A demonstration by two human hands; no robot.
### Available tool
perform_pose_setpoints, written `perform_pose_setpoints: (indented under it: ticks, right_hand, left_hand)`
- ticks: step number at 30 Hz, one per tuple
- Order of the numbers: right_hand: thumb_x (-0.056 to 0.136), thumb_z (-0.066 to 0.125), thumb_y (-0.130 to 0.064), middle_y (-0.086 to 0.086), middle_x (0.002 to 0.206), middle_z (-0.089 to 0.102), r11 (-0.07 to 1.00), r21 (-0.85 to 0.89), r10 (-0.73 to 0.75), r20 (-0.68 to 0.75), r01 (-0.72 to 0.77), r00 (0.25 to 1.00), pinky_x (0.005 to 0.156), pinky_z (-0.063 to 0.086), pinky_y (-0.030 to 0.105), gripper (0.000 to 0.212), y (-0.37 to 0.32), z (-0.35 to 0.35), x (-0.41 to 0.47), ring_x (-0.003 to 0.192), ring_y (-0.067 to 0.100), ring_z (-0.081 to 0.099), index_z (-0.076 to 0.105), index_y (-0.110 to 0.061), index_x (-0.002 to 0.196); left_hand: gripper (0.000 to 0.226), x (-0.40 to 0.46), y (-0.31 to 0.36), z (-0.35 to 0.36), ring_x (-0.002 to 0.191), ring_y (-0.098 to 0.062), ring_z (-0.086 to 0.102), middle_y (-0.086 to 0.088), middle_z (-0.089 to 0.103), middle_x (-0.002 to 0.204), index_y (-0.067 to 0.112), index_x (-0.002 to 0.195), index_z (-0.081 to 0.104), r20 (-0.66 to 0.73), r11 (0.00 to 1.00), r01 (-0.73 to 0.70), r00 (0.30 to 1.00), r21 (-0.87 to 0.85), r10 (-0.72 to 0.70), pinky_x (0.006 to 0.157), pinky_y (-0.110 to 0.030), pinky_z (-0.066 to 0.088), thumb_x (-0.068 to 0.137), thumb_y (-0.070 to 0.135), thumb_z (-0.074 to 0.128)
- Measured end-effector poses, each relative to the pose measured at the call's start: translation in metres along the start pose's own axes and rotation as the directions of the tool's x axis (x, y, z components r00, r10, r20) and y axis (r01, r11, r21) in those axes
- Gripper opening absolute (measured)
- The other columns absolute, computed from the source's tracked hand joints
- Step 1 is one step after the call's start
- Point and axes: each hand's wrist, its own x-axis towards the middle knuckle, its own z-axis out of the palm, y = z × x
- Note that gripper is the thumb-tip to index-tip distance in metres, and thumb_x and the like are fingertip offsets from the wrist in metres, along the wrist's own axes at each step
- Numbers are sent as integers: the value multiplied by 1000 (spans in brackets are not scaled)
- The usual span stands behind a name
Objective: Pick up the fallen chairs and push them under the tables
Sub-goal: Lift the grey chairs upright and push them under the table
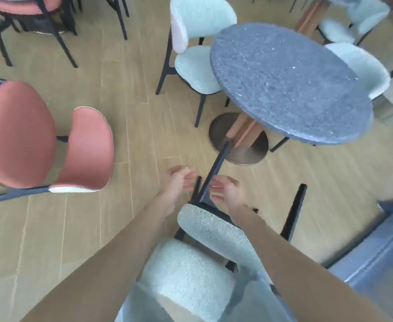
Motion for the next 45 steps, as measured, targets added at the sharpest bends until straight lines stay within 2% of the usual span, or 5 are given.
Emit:
perform_pose_setpoints:
  ticks: [14, 20, 27, 32, 45]
  right_hand:
    - [93, 55, -24, 15, 105, 72, 936, 345, 103, -467, 73, 878, 88, 58, 45, 31, -16, -28, -143, 91, 28, 69, 65, -2, 114]
    - [92, 54, -27, 18, 107, 73, 863, 501, 228, -508, 69, 831, 91, 57, 46, 35, 1, -59, -177, 102, 33, 70, 66, 0, 112]
    - [96, 54, -27, 14, 100, 73, 785, 618, 344, -495, 44, 798, 84, 59, 42, 23, 112, -67, -158, 91, 27, 70, 67, -8, 92]
    - [92, 55, -27, 11, 93, 73, 696, 715, 463, -383, -61, 799, 79, 59, 38, 29, 218, -55, -139, 86, 25, 70, 66, -3, 104]
    - [94, 56, -30, 9, 91, 72, 554, 823, 619, -305, -126, 724, 83, 58, 42, 22, 473, -41, -45, 86, 26, 70, 66, -11, 90]
  left_hand:
    - [13, -90, 57, 57, 87, -24, 73, -6, 77, 96, 14, 93, 74, 461, 967, -1, 879, 253, -120, 76, -37, 59, 87, 24, 67]
    - [12, -124, 41, 86, 84, -21, 73, -4, 77, 92, 15, 92, 73, 468, 940, -4, 868, 341, -166, 74, -33, 59, 91, 21, 63]
    - [14, -104, -82, 70, 83, -18, 70, -3, 74, 93, 14, 99, 71, 384, 873, 125, 862, 472, -331, 70, -31, 58, 92, 23, 62]
    - [19, -92, -176, 64, 92, -21, 71, -8, 74, 105, 11, 104, 69, 281, 793, 248, 842, 556, -460, 79, -35, 58, 93, 23, 60]
    - [16, -16, -410, 71, 85, -25, 69, -13, 72, 97, 5, 102, 69, 187, 710, 338, 814, 617, -550, 83, -41, 61, 92, 13, 60]
